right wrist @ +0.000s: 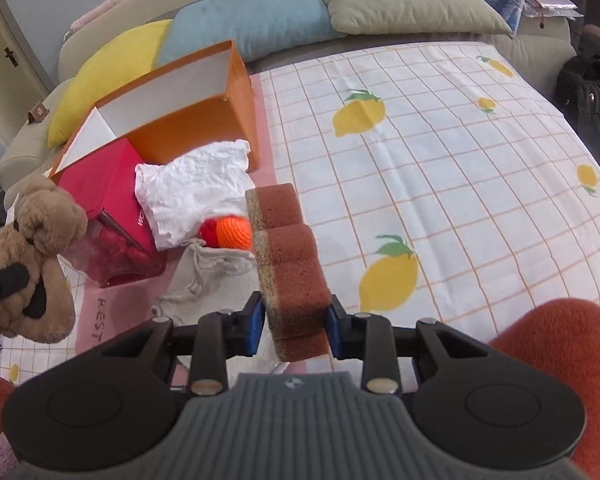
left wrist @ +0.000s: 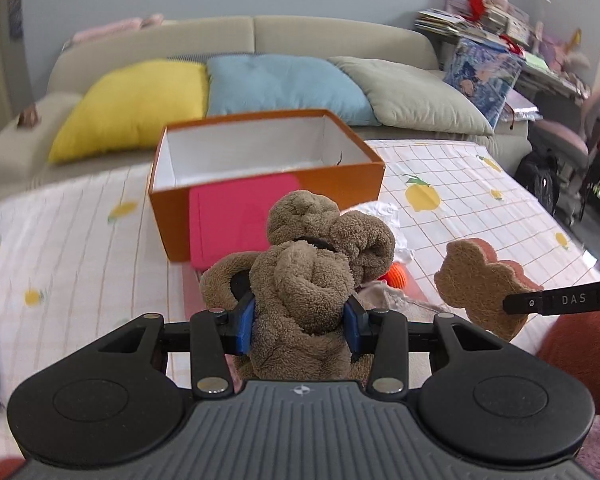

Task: Organize soft objects
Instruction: 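Carry the teddy bear and sponge into the box and open both grippers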

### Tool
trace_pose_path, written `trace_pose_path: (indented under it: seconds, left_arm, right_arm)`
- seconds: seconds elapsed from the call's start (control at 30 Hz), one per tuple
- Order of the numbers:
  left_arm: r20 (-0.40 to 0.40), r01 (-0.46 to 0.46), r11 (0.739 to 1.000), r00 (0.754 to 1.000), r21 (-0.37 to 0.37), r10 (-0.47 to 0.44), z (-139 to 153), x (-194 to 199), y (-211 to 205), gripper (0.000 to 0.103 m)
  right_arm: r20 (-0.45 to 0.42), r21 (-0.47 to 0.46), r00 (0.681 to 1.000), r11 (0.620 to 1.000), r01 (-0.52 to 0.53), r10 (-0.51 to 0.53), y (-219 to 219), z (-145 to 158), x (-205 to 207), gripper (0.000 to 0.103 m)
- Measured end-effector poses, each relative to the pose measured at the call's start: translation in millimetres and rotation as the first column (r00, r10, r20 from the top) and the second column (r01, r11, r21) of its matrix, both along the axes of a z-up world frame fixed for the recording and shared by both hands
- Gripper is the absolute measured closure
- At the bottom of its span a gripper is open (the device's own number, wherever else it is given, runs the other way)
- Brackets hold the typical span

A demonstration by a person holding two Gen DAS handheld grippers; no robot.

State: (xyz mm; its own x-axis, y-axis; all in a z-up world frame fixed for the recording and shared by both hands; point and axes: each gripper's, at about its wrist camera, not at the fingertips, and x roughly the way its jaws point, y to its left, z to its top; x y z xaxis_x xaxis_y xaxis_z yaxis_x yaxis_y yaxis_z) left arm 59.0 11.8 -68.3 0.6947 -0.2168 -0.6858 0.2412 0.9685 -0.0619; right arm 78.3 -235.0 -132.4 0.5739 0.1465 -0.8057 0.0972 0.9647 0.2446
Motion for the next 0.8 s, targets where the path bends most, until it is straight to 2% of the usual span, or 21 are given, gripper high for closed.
trace_pose_path:
  seconds: [0.13,0.33,0.5,0.63,0.8]
  left_arm:
    - [-0.011,-0.031,0.998,0.999,-0.059,0.03,4.0,-0.4,10.0,0.054]
    - [0.072,-0.048,0.992,0.996,-0.113,0.057,30.8,13.1,20.4,0.054]
    - [0.114,-0.077,0.989,0.989,-0.128,0.092,53.1,48.1,32.0,0.054]
    - [0.131,-0.084,0.99,0.986,-0.117,0.099,62.0,81.8,38.0,0.054]
    - [0.086,-0.1,0.991,0.99,-0.093,0.108,59.6,135.5,43.2,0.054]
  right_arm:
    - [0.044,-0.008,0.999,0.999,-0.031,0.032,8.0,17.8,-1.6,0.072]
    - [0.146,-0.013,0.985,0.996,-0.091,0.092,23.0,51.1,16.1,0.072]
    - [0.222,-0.007,0.965,0.99,-0.139,0.137,36.9,76.6,60.2,0.072]
    - [0.287,-0.055,0.938,0.981,-0.187,0.195,53.8,92.3,103.7,0.072]
    - [0.265,-0.098,0.937,0.973,-0.21,0.228,77.7,85.2,177.4,0.072]
